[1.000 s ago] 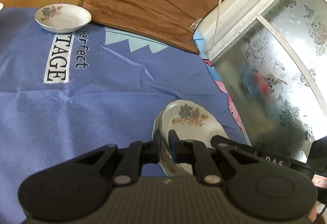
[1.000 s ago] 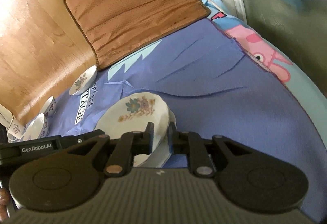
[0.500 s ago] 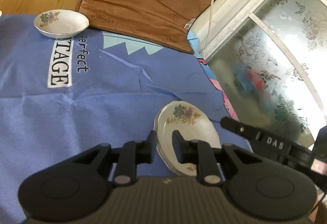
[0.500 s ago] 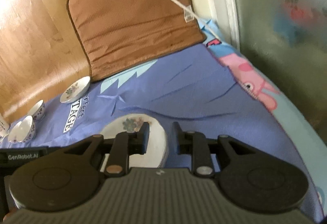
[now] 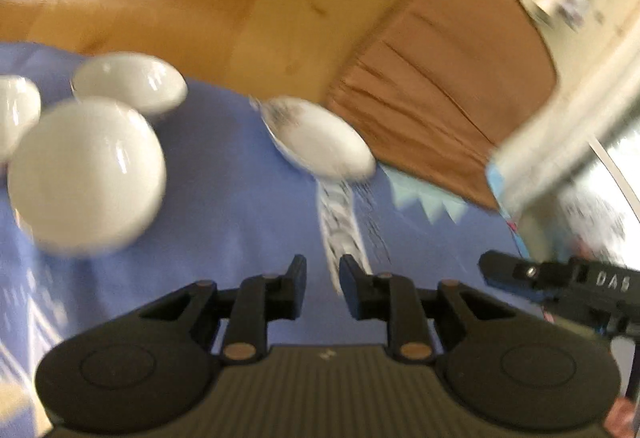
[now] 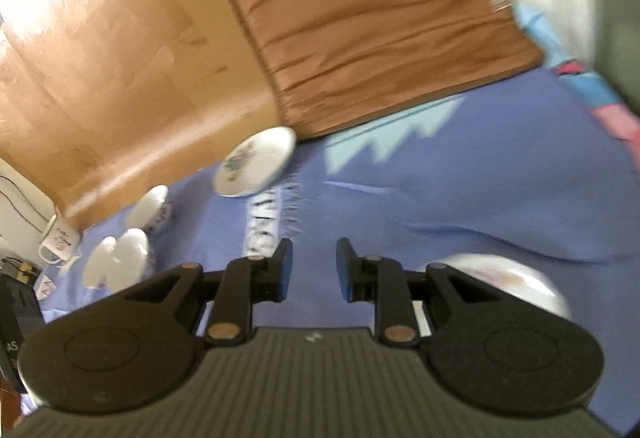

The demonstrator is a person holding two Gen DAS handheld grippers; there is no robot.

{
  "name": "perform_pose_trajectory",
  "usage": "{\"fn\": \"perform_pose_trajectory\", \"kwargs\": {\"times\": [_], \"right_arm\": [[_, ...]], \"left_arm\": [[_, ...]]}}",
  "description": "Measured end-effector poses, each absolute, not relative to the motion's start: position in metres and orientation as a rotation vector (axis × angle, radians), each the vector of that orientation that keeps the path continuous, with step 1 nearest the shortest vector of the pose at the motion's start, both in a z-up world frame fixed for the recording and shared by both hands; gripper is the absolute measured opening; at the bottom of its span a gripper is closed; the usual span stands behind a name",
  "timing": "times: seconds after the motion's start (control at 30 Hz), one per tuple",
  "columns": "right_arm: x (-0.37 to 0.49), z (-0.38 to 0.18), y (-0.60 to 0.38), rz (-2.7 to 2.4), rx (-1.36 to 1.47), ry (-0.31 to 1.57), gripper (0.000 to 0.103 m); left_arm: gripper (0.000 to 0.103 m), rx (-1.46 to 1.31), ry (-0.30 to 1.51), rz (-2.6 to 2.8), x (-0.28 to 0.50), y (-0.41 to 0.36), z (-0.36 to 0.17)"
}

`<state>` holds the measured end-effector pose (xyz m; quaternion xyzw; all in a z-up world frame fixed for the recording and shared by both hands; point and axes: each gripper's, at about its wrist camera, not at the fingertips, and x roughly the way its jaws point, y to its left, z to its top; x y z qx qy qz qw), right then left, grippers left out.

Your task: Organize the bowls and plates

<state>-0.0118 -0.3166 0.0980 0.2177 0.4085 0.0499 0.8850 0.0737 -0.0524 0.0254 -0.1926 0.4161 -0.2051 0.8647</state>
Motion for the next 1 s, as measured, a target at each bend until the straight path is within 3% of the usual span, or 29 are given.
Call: {"fn": "perform_pose_trajectory", "kwargs": {"times": [0.1, 0.33, 0.6, 0.7, 0.77, 0.8, 0.83, 0.93, 1.0], "right_arm": [[0.027, 0.094, -0.296, 0.107, 0.445, 0.858, 0.027], [0.101, 0.079, -0.288, 0.059, 0.390, 0.863, 0.028], [0.151, 0.047, -0.292, 0.057, 0.412, 0.916, 0.028], [0.156, 0.041, -0.290, 0.063, 0.412, 0.931, 0.027], [0.159, 0.038, -0.289, 0.067, 0.414, 0.945, 0.024], [0.160, 0.037, -0.289, 0.065, 0.417, 0.944, 0.022], [0.161, 0.037, -0.288, 0.066, 0.421, 0.942, 0.019], [0.159, 0.041, -0.285, 0.073, 0.422, 0.940, 0.009], [0.155, 0.045, -0.281, 0.073, 0.390, 0.936, 0.009]], "left_arm": [[0.050, -0.443, 0.865, -0.348, 0.111, -0.045, 0.030], [0.052, -0.477, 0.899, -0.252, 0.179, -0.053, 0.019], [0.052, -0.460, 0.922, -0.235, 0.200, -0.069, 0.002], [0.046, -0.454, 0.912, -0.238, 0.203, -0.073, -0.001], [0.030, -0.450, 0.911, -0.241, 0.204, -0.076, -0.002], [0.017, -0.461, 0.922, -0.248, 0.208, -0.075, -0.005], [0.013, -0.480, 0.936, -0.254, 0.209, -0.074, -0.007], [0.010, -0.492, 0.940, -0.257, 0.211, -0.072, -0.008], [0.010, -0.494, 0.944, -0.267, 0.208, -0.071, -0.008]]}}
